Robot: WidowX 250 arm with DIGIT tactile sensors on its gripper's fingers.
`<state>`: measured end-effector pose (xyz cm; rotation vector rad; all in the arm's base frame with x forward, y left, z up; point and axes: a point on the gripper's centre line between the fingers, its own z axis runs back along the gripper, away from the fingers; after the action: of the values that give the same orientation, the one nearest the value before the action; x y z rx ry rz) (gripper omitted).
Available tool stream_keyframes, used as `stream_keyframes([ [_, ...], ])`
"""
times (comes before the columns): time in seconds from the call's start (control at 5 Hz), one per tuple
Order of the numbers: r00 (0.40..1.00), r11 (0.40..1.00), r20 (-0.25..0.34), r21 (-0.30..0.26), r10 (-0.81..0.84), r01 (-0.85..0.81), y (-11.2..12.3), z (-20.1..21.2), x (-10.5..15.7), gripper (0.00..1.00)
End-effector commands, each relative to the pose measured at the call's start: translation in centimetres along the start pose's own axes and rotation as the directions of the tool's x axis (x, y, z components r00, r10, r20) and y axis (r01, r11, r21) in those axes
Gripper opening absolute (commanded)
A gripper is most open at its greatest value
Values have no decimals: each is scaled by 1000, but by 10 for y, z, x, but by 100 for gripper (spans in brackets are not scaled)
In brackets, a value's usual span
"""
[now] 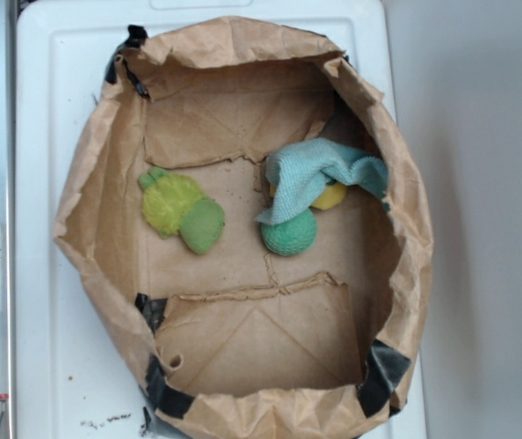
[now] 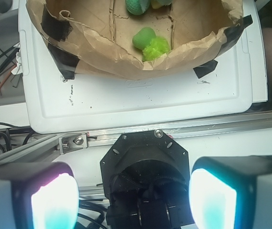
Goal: Grab the green ball.
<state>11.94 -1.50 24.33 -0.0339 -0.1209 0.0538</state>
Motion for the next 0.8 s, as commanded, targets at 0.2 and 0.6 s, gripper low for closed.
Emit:
stream_keyframes([
  [0.2,983,983,11,-3,181,-181,-8,-19,44,100],
  [0.6,887,887,56,30,458,-460,4,-59,111,100],
])
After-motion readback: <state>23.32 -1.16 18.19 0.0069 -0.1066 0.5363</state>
